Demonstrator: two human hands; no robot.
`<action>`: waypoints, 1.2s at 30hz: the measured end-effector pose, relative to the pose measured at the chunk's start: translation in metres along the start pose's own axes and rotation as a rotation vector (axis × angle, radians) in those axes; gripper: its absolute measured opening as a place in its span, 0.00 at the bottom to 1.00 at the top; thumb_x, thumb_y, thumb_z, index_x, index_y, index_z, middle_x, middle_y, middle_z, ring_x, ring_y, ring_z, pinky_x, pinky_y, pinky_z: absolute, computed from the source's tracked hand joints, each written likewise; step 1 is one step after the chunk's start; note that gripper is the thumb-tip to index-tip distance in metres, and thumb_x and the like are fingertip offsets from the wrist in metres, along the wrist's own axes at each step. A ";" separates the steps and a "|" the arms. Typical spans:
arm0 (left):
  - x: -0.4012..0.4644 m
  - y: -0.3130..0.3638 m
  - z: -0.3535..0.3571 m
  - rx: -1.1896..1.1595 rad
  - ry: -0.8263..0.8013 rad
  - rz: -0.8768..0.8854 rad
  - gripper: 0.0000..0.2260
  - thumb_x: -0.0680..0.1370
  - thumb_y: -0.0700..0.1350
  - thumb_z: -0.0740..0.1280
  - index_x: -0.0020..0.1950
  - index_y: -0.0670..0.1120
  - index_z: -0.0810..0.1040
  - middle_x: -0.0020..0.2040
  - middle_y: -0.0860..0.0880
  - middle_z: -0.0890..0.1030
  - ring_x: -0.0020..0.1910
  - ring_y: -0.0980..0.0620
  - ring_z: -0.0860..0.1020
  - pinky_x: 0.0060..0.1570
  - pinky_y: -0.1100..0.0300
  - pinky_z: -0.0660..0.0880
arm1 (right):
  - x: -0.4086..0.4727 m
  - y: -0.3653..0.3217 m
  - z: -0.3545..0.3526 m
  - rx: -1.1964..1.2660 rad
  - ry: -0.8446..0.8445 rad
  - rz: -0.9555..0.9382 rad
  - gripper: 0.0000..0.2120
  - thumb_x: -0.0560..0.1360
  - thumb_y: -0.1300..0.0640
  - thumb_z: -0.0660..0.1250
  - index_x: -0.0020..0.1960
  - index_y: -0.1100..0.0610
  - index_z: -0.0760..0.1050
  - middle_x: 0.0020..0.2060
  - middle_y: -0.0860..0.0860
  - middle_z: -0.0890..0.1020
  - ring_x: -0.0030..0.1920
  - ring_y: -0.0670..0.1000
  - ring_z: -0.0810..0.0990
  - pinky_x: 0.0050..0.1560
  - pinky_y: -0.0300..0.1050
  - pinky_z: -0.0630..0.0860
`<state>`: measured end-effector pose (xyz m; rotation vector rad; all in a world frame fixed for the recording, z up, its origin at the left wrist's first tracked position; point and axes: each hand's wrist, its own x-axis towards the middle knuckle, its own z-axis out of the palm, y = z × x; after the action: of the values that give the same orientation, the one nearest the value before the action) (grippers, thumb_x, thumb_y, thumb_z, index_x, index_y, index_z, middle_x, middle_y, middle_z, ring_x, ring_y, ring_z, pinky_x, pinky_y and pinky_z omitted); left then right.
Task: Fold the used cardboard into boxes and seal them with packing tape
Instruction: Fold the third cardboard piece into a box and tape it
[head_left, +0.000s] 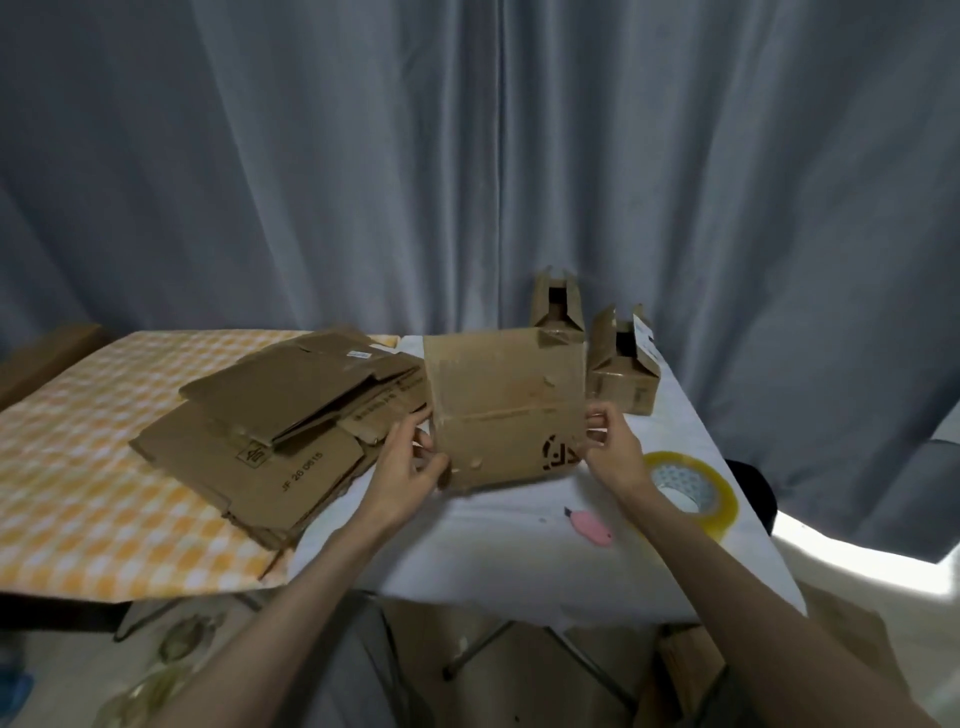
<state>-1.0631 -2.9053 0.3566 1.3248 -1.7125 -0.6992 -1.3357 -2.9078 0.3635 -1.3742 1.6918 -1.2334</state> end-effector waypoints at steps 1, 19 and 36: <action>-0.003 -0.002 -0.001 0.009 -0.009 0.002 0.13 0.80 0.41 0.67 0.63 0.50 0.75 0.55 0.49 0.74 0.49 0.59 0.76 0.52 0.60 0.79 | 0.001 0.005 0.000 -0.030 -0.021 0.053 0.13 0.76 0.67 0.67 0.57 0.55 0.72 0.47 0.51 0.81 0.52 0.53 0.80 0.51 0.46 0.78; 0.071 0.001 -0.011 -0.190 0.055 -0.273 0.32 0.76 0.54 0.72 0.76 0.48 0.63 0.57 0.52 0.76 0.55 0.56 0.76 0.49 0.63 0.72 | 0.002 -0.026 0.006 0.367 0.074 0.287 0.17 0.79 0.51 0.66 0.64 0.54 0.67 0.43 0.55 0.84 0.39 0.54 0.87 0.43 0.50 0.85; 0.088 0.072 -0.005 0.422 -0.236 0.208 0.46 0.65 0.66 0.76 0.77 0.50 0.64 0.74 0.49 0.66 0.72 0.50 0.66 0.69 0.52 0.67 | 0.025 -0.052 -0.002 0.142 0.074 0.159 0.11 0.79 0.54 0.63 0.60 0.54 0.77 0.46 0.45 0.78 0.44 0.44 0.76 0.37 0.40 0.72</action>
<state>-1.1013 -2.9682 0.4428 1.3528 -2.2421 -0.3965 -1.3241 -2.9322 0.4142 -1.1008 1.6928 -1.2992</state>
